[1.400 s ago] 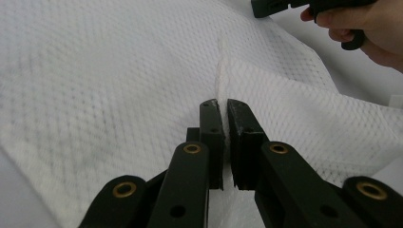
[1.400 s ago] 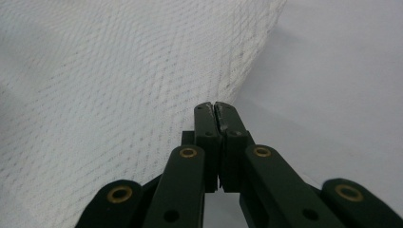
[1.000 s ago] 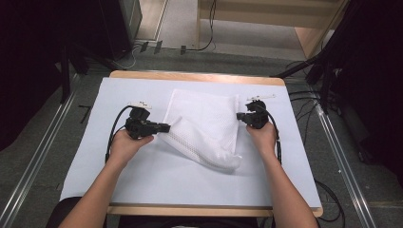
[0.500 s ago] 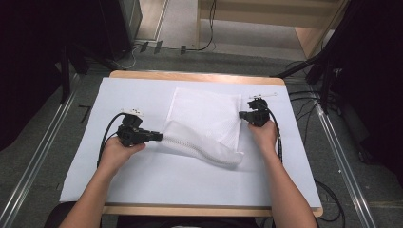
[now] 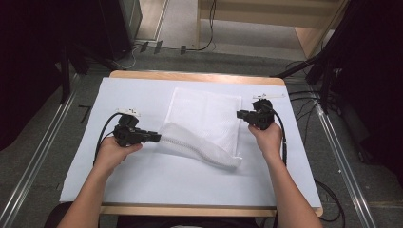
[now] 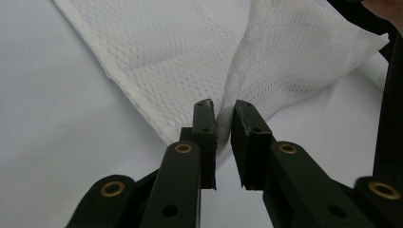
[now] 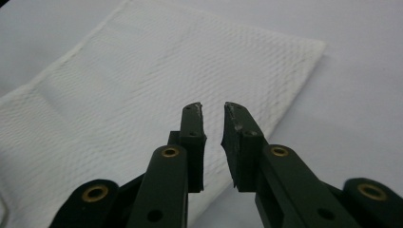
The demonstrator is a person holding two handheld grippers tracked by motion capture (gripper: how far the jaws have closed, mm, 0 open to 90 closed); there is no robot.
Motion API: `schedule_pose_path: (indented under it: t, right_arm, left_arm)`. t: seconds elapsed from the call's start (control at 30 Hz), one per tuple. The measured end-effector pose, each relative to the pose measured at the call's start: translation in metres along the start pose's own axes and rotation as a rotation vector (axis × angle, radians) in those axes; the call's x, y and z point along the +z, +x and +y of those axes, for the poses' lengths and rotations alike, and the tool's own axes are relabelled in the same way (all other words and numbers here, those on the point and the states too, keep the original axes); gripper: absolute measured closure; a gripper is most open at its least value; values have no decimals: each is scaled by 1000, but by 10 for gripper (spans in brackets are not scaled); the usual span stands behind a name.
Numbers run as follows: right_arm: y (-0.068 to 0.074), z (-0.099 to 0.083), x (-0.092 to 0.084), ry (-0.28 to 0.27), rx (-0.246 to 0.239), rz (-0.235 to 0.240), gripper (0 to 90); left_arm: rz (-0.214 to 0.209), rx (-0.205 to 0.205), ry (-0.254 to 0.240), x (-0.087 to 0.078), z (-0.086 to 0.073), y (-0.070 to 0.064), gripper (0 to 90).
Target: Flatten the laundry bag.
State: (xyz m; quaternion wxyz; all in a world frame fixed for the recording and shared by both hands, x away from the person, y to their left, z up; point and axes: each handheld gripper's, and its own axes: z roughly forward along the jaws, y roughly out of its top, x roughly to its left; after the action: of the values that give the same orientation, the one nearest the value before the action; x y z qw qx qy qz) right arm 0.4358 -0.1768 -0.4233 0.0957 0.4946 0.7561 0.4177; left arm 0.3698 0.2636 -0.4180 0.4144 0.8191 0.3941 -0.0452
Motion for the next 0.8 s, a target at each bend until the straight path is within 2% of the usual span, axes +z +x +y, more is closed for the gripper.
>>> schedule_pose_path:
  t: [0.1,0.13,0.17,0.23,0.4,0.43,0.5,0.53,0.63,0.8]
  right_arm:
    - [13,-3,-8,4,-29,26,831]
    - [19,-5,-11,6,-49,34,836]
    - [19,-5,-11,6,-49,34,836]
    - [23,-11,-15,18,-63,40,837]
    - [20,-13,-13,29,-56,37,822]
    - [20,-13,-12,34,-61,37,814]
    - [20,-14,-12,37,-65,32,807]
    - [19,-14,-11,41,-66,29,805]
    - [19,-16,-11,49,-67,24,776]
    - [20,-19,-9,60,-79,19,753]
  left_arm:
    - [-14,-1,-12,-7,0,-2,733]
    - [-15,-2,-14,-10,1,-3,662]
    - [-19,-2,-12,-12,1,-3,662]
    - [3,0,-15,-17,3,-3,610]
    - [24,-7,-19,-28,4,0,567]
    - [35,-11,-38,-33,4,1,565]
    - [31,-13,-46,-36,4,3,563]
    - [48,-15,-49,-38,4,4,562]
    - [77,-18,-38,-36,5,8,561]
    - [118,-25,-9,-22,7,14,557]
